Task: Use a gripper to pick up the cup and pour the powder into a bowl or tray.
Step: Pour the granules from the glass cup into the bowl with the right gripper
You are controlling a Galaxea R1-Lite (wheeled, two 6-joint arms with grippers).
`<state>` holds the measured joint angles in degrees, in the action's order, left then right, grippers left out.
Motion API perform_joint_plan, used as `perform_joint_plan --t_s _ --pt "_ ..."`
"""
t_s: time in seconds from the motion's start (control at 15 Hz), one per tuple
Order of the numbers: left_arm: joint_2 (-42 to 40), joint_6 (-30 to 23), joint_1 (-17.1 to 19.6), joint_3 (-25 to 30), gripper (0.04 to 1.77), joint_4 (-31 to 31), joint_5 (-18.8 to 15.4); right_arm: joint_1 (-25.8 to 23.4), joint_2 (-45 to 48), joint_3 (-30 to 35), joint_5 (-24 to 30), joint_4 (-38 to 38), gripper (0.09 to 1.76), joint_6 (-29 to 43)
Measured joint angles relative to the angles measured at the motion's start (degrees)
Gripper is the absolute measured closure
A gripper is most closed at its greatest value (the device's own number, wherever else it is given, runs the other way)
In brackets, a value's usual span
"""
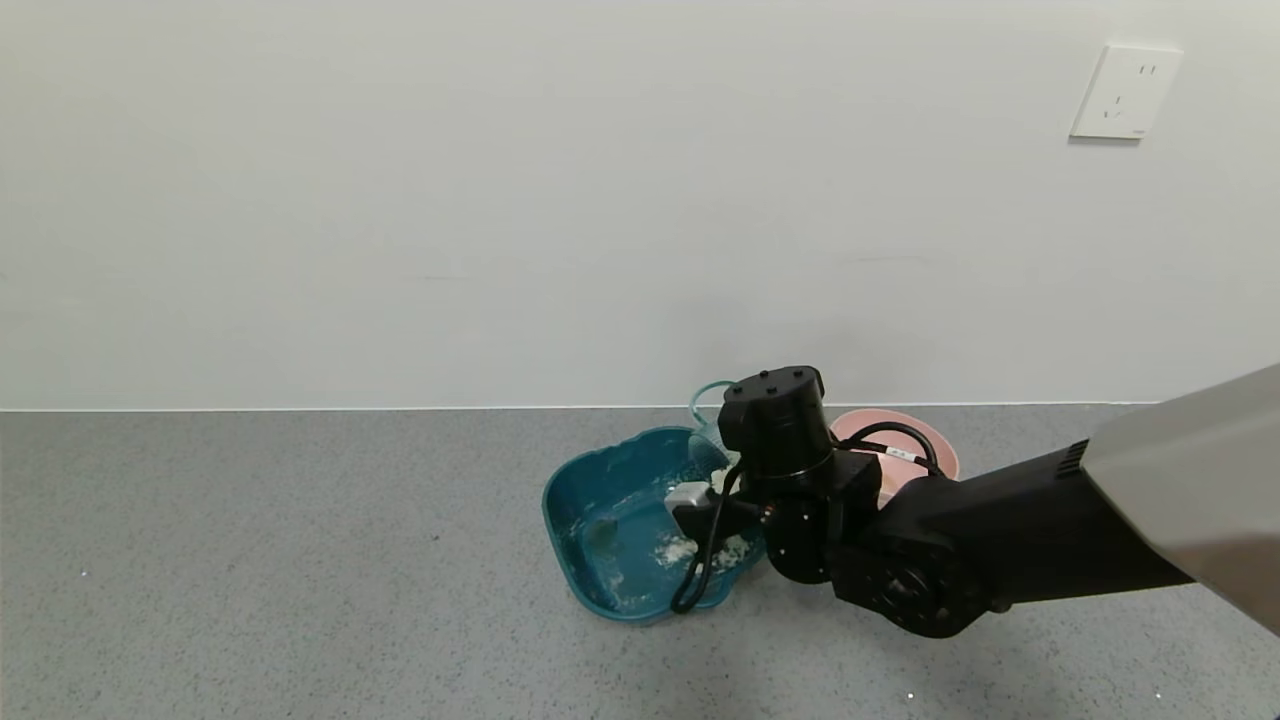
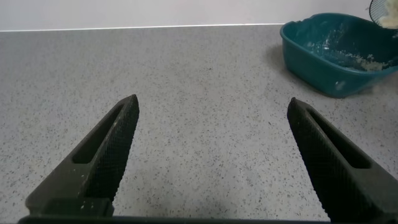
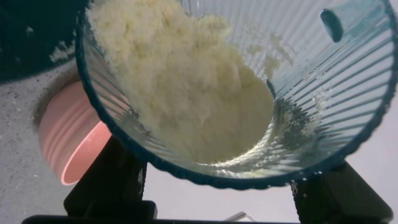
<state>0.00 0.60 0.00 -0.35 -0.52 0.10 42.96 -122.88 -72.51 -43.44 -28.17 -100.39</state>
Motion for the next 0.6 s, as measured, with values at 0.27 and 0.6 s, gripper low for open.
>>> perform_joint_plan --t_s 0.27,0.6 --pt "0.0 0.0 0.0 0.0 0.09 0.0 0.0 0.6 -0.9 -0.1 -3.2 0.0 0.56 -0.7" --pt "0.0 0.0 0.0 0.0 0.09 0.0 0.0 0.9 -1.3 -0.3 -4.6 0.1 0.56 -1.0"
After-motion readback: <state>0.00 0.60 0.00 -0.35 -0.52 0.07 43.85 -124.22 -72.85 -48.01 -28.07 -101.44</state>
